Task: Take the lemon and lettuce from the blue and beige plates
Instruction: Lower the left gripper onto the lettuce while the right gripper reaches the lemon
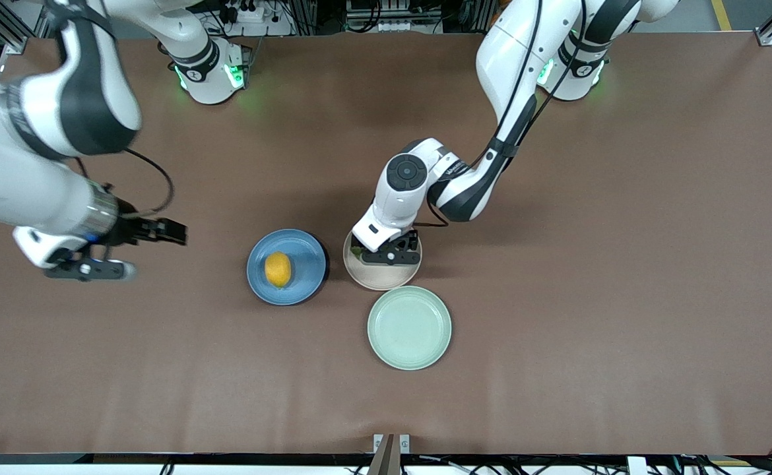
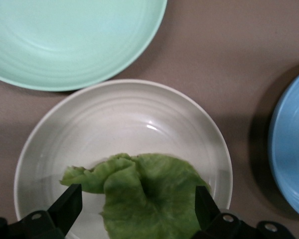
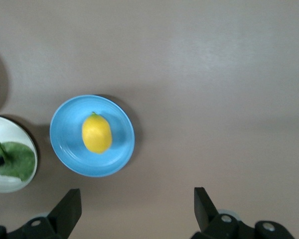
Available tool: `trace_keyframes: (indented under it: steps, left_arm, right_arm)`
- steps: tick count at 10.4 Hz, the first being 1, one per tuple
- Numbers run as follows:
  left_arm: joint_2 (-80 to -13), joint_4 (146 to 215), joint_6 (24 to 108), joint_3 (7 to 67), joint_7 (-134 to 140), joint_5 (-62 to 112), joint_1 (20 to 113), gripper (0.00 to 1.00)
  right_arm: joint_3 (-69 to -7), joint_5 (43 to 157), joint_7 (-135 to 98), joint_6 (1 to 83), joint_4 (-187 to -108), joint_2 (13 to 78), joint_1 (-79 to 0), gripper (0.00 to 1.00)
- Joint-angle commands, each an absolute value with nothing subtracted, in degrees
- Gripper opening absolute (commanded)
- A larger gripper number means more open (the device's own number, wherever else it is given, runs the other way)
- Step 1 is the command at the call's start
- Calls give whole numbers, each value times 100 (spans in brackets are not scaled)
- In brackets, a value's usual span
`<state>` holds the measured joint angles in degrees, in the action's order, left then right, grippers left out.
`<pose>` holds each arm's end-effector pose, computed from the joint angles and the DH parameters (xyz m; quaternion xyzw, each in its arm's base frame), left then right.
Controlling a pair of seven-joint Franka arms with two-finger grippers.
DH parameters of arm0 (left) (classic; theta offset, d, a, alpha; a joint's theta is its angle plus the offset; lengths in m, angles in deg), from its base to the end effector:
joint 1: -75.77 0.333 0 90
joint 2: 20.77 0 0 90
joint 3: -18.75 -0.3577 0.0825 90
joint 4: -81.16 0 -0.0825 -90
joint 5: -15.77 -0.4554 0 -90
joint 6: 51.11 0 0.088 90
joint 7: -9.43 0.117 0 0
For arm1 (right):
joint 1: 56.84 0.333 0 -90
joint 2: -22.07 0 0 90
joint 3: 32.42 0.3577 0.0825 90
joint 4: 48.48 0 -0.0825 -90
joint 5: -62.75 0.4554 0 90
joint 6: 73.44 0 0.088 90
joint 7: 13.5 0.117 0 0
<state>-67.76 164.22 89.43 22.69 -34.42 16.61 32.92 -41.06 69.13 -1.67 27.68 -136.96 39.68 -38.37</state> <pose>0.5744 -0.5958 0.1889 0.9953 -0.0072 0.0441 0.0860 0.7099 0.1460 0.4802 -0.9983 0.0279 0.0466 0.0229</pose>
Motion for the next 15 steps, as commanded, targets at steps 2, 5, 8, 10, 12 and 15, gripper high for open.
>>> trace_keyframes:
  steps: [2,5,8,10,12,15]
  left_arm:
    - [-6920,16396,8996,2174,-3548,1525,3104,100]
    - [-7025,16387,8996,2165,-3548,1323,3103,100]
    - [-7052,16387,8996,2165,-3539,1314,3103,100]
    - [-7052,16387,8996,2165,-3530,1131,3103,100]
    - [-7052,16395,8987,2174,-3583,971,3112,21]
    - [-7008,16387,8969,2165,-3811,945,3112,0]
  right_arm:
    - [-4130,7004,56,3412,-13962,4280,-3549,100]
    - [-4130,7135,56,3641,-13998,4763,-3469,100]
    - [-4139,7074,-14,3808,-13989,5072,-3294,100]
    - [-4147,6891,-41,3835,-13962,5238,-3276,100]
    - [-4139,6548,-50,4028,-13962,5309,-3223,100]
    - [-4121,6582,47,4475,-14015,5511,-3013,100]
